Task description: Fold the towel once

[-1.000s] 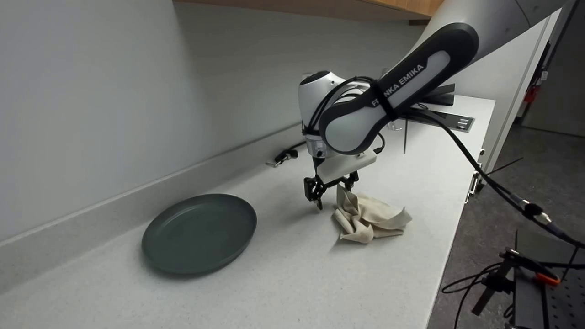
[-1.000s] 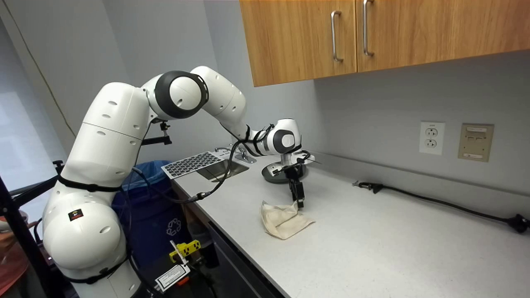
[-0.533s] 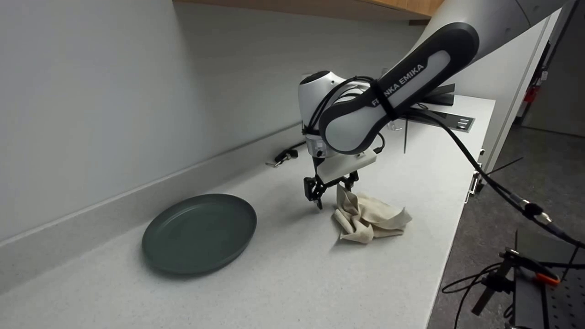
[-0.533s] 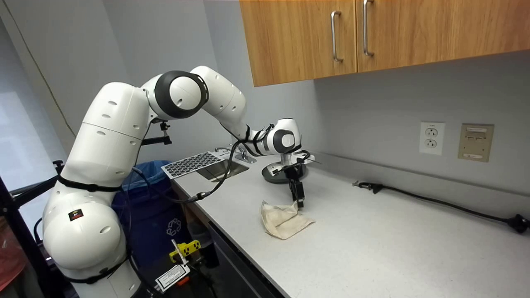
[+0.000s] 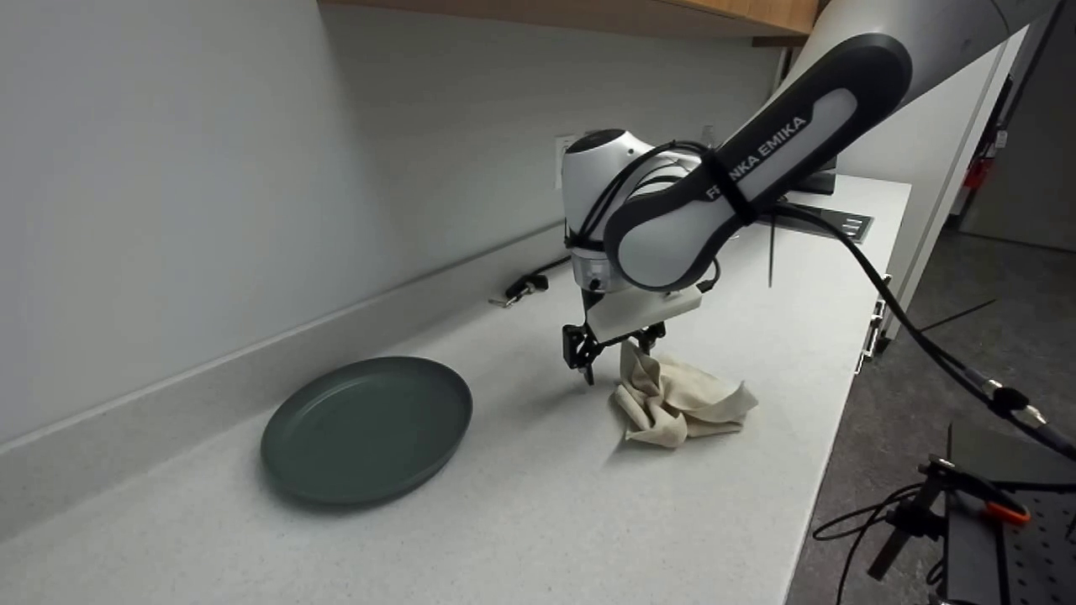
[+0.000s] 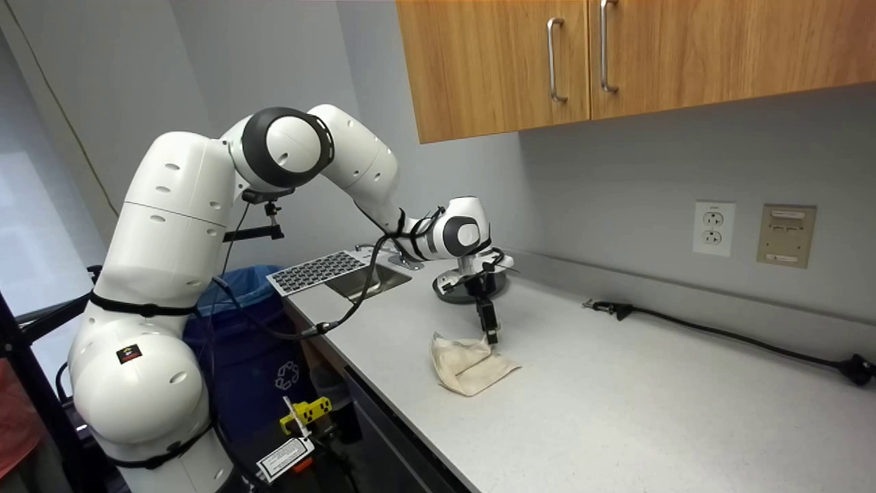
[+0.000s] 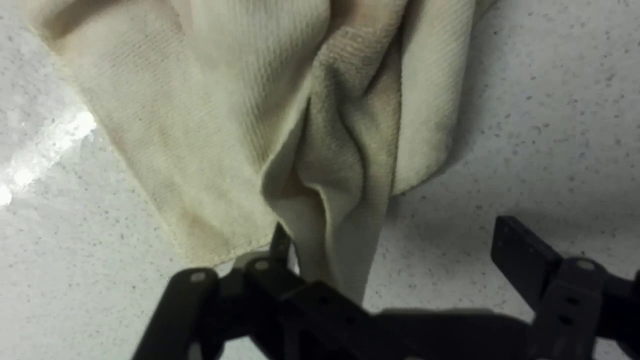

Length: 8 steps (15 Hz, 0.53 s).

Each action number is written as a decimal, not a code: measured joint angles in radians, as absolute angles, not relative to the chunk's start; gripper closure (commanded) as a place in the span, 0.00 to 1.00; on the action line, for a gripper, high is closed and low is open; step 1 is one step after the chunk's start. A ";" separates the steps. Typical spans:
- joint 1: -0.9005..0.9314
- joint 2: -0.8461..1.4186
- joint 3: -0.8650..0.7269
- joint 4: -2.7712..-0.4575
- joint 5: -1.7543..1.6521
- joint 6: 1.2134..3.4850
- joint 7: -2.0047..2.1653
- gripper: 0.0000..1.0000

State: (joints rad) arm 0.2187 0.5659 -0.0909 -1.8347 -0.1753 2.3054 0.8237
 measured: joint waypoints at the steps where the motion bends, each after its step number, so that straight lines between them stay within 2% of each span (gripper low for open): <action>1: 0.225 0.553 -0.097 -1.858 -0.187 2.328 0.842 0.00; 8: 0.279 0.463 -0.167 -2.000 -0.363 2.477 1.063 0.00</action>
State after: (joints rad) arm 0.2794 0.4626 -0.1667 -2.0004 -0.3631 2.4774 1.0626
